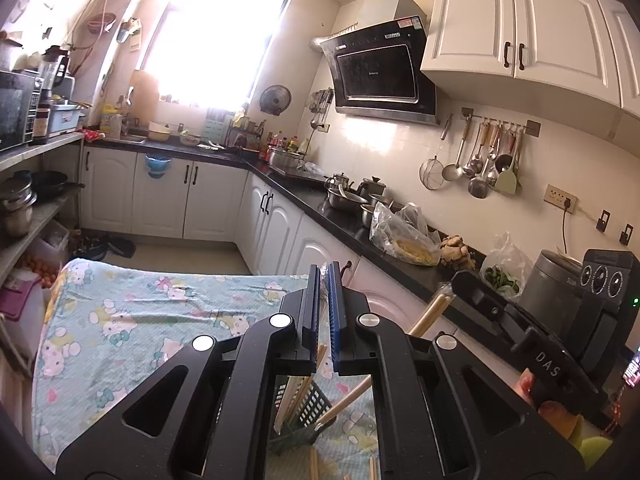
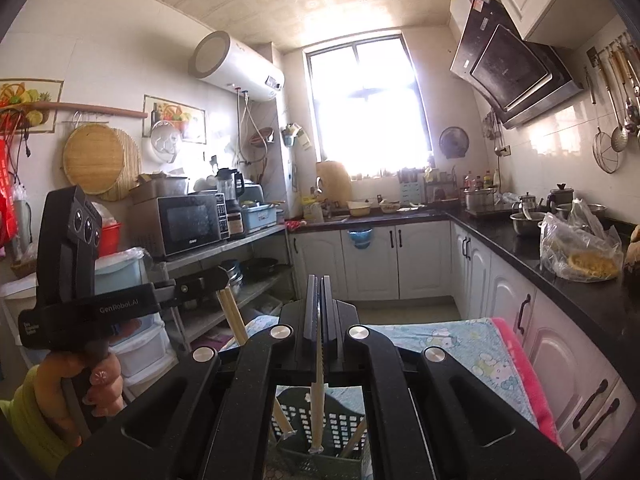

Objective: Organize utensils
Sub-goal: 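Lift the chopsticks with both grippers and carry them above the green basket, then lower the held chopsticks into the basket and open both grippers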

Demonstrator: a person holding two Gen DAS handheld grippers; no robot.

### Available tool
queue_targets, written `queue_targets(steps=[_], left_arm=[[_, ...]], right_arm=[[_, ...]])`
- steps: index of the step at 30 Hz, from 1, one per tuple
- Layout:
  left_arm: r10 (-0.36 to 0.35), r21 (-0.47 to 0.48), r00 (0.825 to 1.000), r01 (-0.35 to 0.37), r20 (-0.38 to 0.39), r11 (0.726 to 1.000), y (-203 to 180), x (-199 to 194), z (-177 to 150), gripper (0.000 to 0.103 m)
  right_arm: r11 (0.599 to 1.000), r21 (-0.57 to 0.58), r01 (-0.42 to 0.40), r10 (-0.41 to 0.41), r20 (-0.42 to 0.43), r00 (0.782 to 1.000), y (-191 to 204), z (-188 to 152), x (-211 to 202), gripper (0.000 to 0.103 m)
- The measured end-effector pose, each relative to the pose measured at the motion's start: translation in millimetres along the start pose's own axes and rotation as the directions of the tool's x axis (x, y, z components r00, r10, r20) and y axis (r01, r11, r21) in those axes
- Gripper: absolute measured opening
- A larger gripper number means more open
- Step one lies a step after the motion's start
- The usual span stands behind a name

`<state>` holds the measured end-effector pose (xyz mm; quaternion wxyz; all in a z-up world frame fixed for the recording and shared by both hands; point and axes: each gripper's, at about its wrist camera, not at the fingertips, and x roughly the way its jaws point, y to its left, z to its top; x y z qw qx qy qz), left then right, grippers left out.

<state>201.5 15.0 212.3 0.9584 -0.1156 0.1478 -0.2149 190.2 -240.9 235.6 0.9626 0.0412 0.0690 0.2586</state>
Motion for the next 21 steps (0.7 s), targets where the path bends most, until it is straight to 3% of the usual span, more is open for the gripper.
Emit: queue_targets(steps=[10,21], left_arm=[[0.009,-0.042,1.0,-0.009,-0.01,0.999,13.5,21.7,-7.7,0.002],[0.002,-0.099,0.997,-0.009,-0.073,0.995,35.7,47.5,-25.7,0.002]], right_arm=[[0.999,0.005,0.05,-0.05,0.02,0.999,-13.9,-4.1,9.2,0.002],[0.998,0.003,0.07,-0.07,-0.042,0.997,-20.6,-22.8,32.3,0.002]])
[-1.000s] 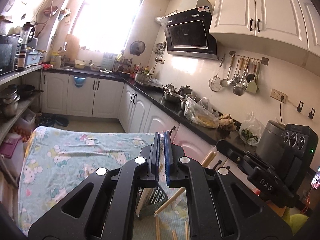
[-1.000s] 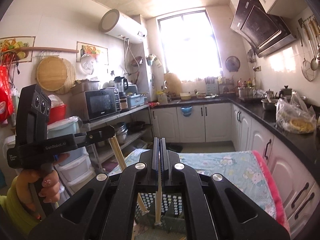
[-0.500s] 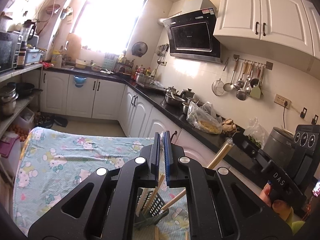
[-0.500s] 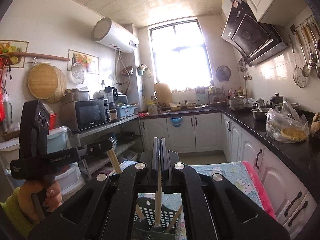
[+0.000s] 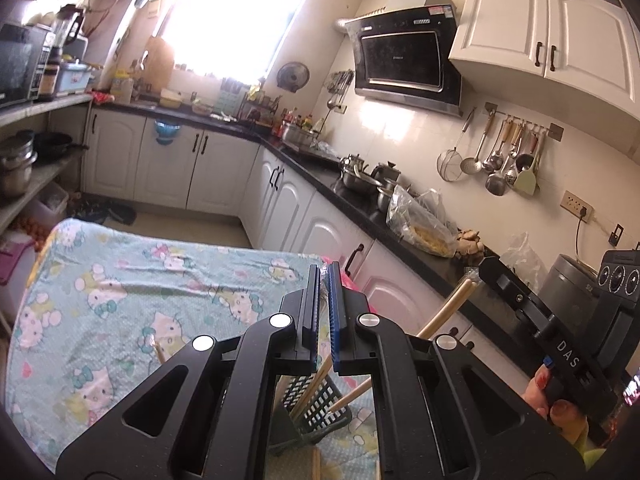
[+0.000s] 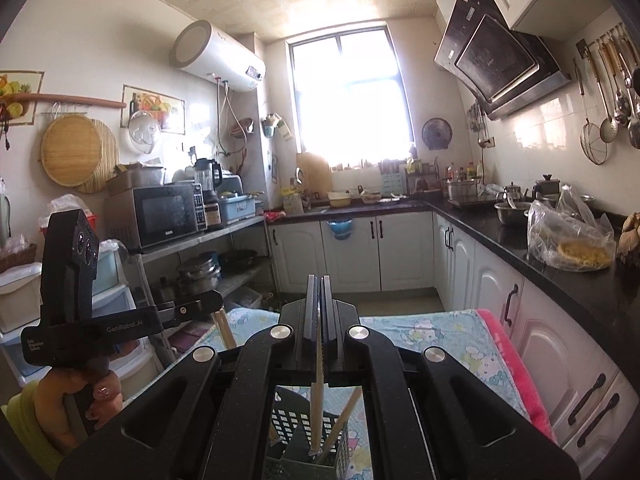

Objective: Organize utensils
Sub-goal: 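Lower the held chopsticks into the basket and open both grippers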

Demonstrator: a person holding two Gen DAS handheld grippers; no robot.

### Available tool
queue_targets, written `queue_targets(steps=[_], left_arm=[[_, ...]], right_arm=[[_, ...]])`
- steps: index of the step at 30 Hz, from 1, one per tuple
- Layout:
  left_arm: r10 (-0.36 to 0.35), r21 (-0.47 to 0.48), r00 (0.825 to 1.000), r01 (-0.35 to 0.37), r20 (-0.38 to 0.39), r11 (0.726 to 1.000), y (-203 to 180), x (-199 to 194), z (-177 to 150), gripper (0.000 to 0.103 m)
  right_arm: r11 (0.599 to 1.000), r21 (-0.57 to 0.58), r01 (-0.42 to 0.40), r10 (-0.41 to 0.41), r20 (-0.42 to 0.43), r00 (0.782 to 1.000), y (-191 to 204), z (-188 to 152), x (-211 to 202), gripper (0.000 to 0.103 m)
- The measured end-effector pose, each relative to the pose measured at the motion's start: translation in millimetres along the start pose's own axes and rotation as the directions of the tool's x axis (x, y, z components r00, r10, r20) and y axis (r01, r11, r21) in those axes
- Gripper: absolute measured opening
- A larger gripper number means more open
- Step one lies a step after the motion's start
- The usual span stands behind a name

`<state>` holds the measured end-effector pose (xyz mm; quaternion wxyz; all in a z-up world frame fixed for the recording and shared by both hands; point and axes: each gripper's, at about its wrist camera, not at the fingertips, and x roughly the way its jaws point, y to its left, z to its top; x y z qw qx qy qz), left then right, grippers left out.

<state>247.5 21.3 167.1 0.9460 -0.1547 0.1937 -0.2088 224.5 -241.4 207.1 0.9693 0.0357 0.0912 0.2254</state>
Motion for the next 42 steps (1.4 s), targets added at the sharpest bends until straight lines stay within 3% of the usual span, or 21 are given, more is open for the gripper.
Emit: queue_targets(steps=[22,42], left_arm=[[-0.034,-0.065,0.99,0.025,-0.138,0.998,25.7,42.5,-40.2,0.002],[-0.012,-0.092,0.987,-0.003,-0.163,0.996,47.0,48.8,-44.4,0.002]], right_arm=[[0.999,0.026,0.034,-0.03,-0.135,0.99,-0.2,-39.2,28.6,0.002],[0.994,0.081,0.07,-0.05,-0.226,0.973,-6.9,-57.7,47.7,0.004]])
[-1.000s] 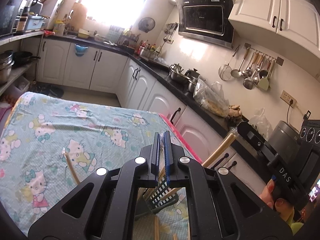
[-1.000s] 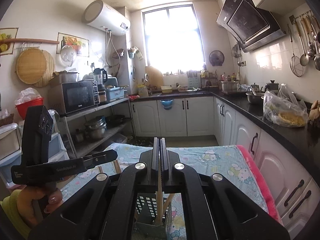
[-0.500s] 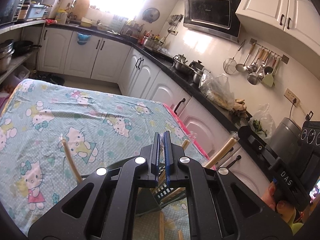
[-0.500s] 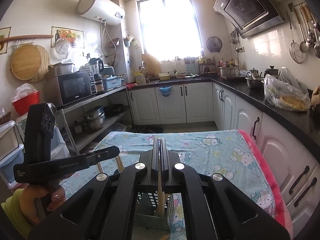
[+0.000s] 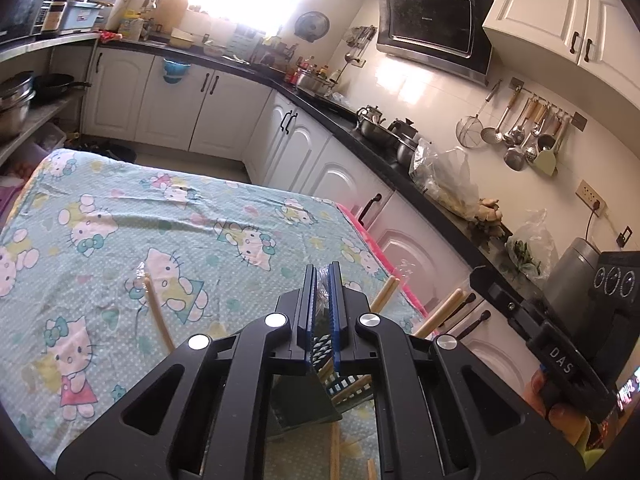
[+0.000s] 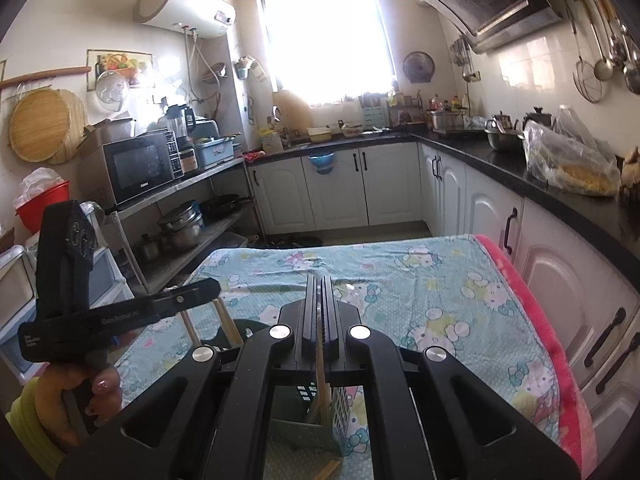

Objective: Organize utensils
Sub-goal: 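Lower the held chopsticks into the basket and open both grippers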

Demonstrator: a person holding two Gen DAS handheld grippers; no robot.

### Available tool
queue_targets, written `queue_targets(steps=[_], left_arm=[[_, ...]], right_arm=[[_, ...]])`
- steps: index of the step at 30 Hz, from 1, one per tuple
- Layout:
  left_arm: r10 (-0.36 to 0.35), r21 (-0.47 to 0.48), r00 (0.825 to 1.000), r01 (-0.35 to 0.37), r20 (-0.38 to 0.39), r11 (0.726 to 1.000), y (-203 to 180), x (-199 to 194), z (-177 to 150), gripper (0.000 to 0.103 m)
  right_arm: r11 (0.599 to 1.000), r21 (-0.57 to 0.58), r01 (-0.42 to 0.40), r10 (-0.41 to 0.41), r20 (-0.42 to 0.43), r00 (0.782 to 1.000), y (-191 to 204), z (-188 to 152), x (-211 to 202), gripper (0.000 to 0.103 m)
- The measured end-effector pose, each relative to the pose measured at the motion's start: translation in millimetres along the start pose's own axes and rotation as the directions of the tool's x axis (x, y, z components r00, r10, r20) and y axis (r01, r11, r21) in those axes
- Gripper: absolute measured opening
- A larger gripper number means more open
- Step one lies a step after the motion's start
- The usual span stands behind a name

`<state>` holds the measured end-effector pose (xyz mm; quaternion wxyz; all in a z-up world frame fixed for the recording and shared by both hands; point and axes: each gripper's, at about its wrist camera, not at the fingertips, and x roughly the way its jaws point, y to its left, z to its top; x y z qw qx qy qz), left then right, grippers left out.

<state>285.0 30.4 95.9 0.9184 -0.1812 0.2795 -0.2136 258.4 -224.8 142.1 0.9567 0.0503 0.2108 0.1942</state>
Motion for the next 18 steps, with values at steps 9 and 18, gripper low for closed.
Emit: queue_targets(steps=[9,18], left_arm=[[0.025,-0.02,1.0,-0.025,0.008,0.999,7.3,-6.3,-3.4,0.015],[0.061,-0.008,0.998,-0.061,0.033,0.998,4.6,-20.1,-9.7,0.033]], right_arm=[[0.999,0.045,0.008,-0.008,-0.016,1.0,-14.6,-9.1,-1.3,0.014],[0.998,0.058,0.011,-0.009,-0.048,0.999,-21.9,-24.2,-5.4,0.022]])
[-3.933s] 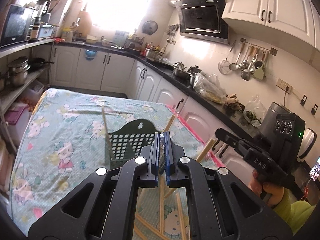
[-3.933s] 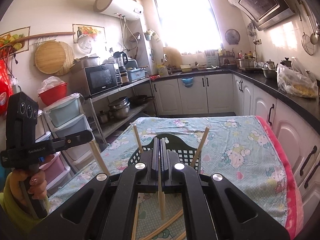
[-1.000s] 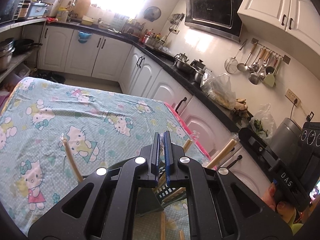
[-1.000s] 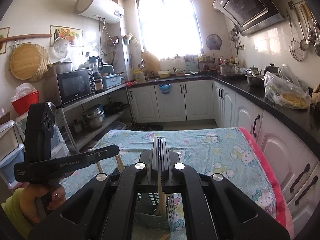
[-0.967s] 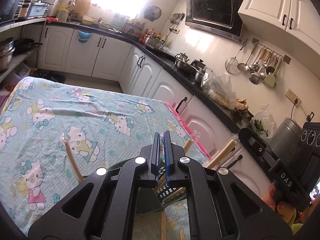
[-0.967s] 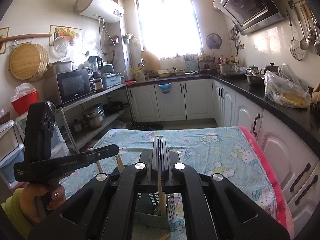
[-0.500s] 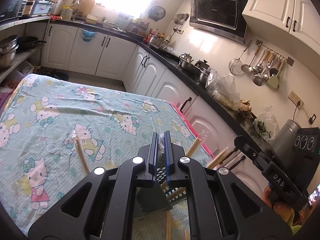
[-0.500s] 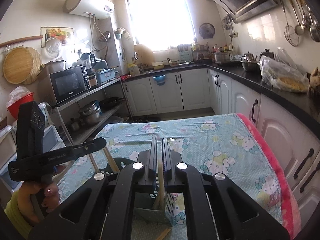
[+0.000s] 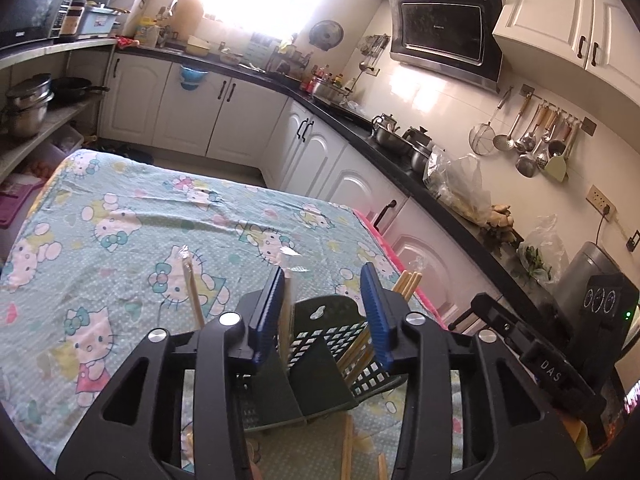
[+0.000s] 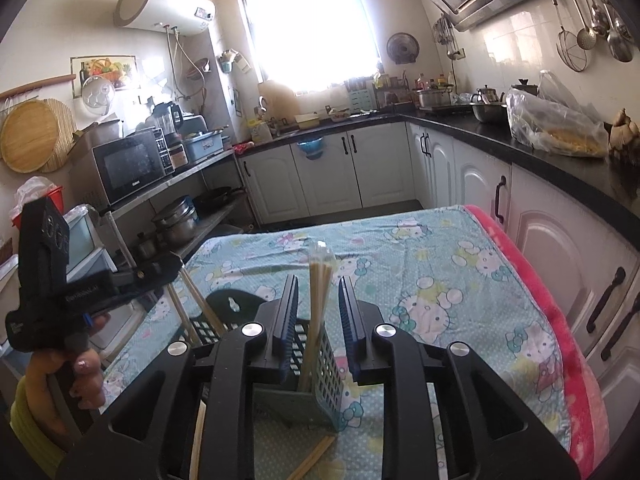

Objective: Organize utensils
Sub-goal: 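Lower the held chopsticks into the basket and open both grippers, then withdraw both open grippers from the basket toward the loose chopsticks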

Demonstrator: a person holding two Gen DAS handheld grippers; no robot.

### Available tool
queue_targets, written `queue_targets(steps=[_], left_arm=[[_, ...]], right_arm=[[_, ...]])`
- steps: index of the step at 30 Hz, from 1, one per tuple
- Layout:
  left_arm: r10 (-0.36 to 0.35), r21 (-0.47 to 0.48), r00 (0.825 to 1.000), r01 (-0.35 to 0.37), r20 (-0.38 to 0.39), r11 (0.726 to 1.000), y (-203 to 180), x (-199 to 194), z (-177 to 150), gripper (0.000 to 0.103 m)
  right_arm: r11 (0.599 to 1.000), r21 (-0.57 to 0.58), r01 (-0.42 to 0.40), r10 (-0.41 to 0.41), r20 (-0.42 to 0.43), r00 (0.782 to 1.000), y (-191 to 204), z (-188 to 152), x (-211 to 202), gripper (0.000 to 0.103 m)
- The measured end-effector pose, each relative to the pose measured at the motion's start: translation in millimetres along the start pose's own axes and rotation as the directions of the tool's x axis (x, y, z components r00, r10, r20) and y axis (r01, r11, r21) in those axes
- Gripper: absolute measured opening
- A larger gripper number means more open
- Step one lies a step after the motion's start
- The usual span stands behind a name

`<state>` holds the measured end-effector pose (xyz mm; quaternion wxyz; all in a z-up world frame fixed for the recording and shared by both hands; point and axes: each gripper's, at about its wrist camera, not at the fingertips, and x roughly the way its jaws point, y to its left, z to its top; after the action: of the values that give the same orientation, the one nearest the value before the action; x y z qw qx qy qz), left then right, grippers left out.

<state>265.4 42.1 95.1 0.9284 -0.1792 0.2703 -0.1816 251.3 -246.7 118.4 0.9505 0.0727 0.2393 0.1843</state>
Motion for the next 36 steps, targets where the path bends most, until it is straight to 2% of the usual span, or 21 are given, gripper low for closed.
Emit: queue_targets(steps=[15,23,25,29,36], left_arm=[[0.046,-0.005,0.999,-0.046,0.023,0.999,4.9,-25.7,-14.2,0.059],[0.052,-0.003,0.996,-0.052,0.066,0.999,4.3,-51.0,-22.8,0.083],[0.062,-0.002,0.995,-0.062,0.072,0.998,5.2,-54.8,-25.6,0.087],[0.068,-0.016,0.995,-0.067,0.07,0.998,9.8,-60.3,-32.6,0.092],[0.083,-0.027,0.995,-0.082,0.06,0.996,14.9,-67.7,-43.6,0.092]], right_arm=[[1.0,0.018,0.007,-0.006,-0.056,0.998,-3.1,-23.8,-2.4,0.037],[1.0,0.014,0.005,-0.004,-0.065,0.998,-1.6,-31.3,-9.5,0.046],[1.0,0.013,0.005,-0.004,-0.068,0.998,-1.1,-32.6,-10.8,0.046],[1.0,0.008,-0.002,0.002,-0.075,0.997,2.2,-36.4,-13.8,0.049],[1.0,-0.002,-0.011,0.011,-0.095,0.995,8.4,-45.0,-16.0,0.051]])
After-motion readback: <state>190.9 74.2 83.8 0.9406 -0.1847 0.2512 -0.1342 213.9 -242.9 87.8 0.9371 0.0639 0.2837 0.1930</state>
